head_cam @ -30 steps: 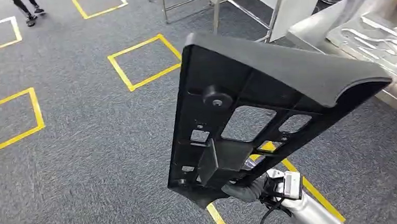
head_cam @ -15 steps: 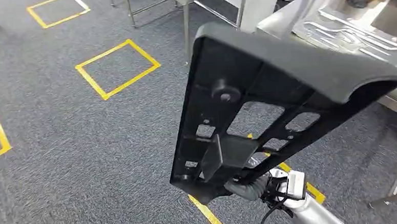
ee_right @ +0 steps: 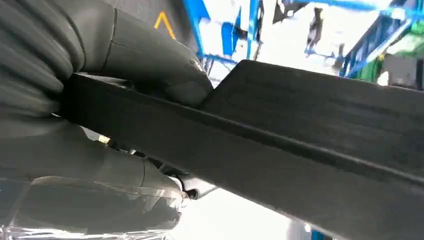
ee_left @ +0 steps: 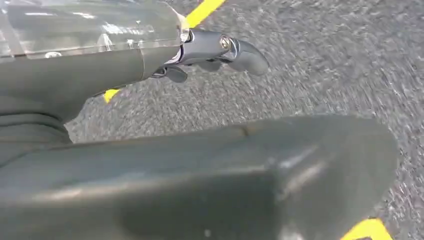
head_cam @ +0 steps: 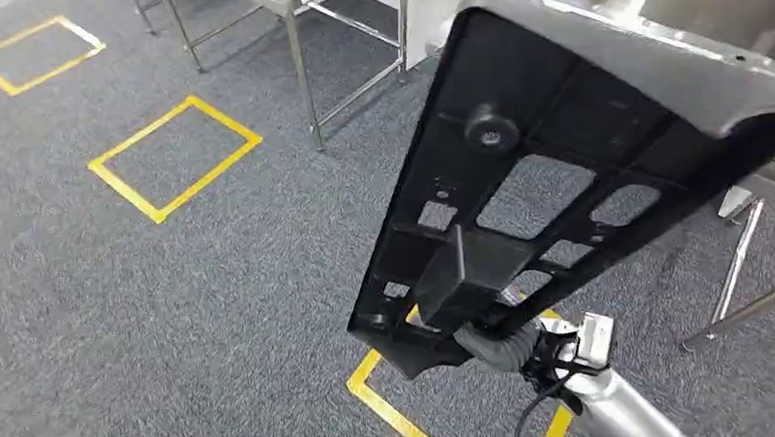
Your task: Take the parts from the cabinet and place them on the table.
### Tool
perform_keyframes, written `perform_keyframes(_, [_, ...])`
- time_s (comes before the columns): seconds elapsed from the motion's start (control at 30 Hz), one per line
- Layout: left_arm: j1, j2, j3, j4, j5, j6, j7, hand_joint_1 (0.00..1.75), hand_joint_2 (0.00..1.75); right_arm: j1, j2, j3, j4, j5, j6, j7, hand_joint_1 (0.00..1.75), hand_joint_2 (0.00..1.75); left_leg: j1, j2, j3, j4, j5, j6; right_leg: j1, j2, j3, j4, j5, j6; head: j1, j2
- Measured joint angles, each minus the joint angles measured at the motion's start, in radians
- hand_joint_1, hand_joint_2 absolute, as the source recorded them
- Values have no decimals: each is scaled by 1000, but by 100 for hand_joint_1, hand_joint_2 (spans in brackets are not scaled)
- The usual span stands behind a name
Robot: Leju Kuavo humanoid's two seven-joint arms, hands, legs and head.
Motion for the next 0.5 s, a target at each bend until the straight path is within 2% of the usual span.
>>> perform_keyframes(0.03, [2,0,0,0,-3,-3,-2,0,0,10,0,-6,0,0,0,0,175,175,0,-8,-41,86,-36,-3,1,10,0,0,0,0,0,0])
perform_keyframes(0.07, [5,-1,0,0,-6,-6,-3,0,0,21,0,-12,0,2,0,0,175,175,0,-10,-72,148,-55,-5,1,20,-1,1,0,0,0,0])
perform_keyframes(0.1, [7,-3,0,0,-7,-8,-3,0,0,30,0,-16,0,4,1,0,175,175,1,-10,-87,173,-50,-6,1,33,-1,1,0,0,0,0])
perform_keyframes(0.13, [7,-4,0,0,-8,-9,-3,0,0,35,0,-19,0,6,3,0,175,175,2,-10,-79,149,-22,-6,0,45,0,2,0,0,0,0])
perform_keyframes(0.2, [5,-6,0,0,-9,-8,-1,0,0,36,0,-24,0,9,6,1,175,175,7,-21,-13,-3,73,-6,-2,70,1,8,-2,4,0,0])
perform_keyframes(0.23, [4,-6,0,0,-9,-7,1,0,0,35,0,-25,0,12,6,1,175,175,13,-57,27,-94,114,-6,-4,83,1,13,-5,9,0,0])
perform_keyframes(0.27, [4,-8,0,0,-9,-6,3,0,0,33,0,-26,0,14,6,1,175,175,14,-101,39,-121,97,-2,1,94,-5,21,-6,16,0,0])
perform_keyframes(0.3, [3,-9,0,0,-9,-5,6,0,0,33,0,-26,0,17,6,3,175,175,15,-91,36,-123,99,7,-3,105,-10,22,-3,21,0,0])
perform_keyframes(0.37, [-1,-9,0,0,-9,-4,6,0,0,36,0,-29,0,18,6,3,175,175,6,-73,40,-123,101,21,-8,124,-15,15,4,38,0,0])
perform_keyframes(0.4, [-5,-11,0,0,-9,-4,6,0,0,35,0,-31,0,18,6,3,175,175,10,-63,42,-132,107,31,-7,132,-17,14,7,45,0,0])
perform_keyframes(0.43, [-9,-14,0,0,-9,-4,7,0,0,37,7,-31,-1,19,7,3,175,175,13,-52,45,-139,113,40,-9,102,-20,24,-2,45,0,0])
perform_keyframes(0.47, [-10,-14,0,0,-9,-4,6,0,0,35,9,-35,0,19,7,4,175,175,12,-44,45,-141,115,44,-4,61,-38,60,-29,46,0,0])
perform_keyframes(0.5, [-9,-14,0,0,-9,-2,6,0,0,32,16,-37,-1,20,7,4,175,175,9,-33,44,-141,115,47,-6,40,-72,132,-69,49,0,0])
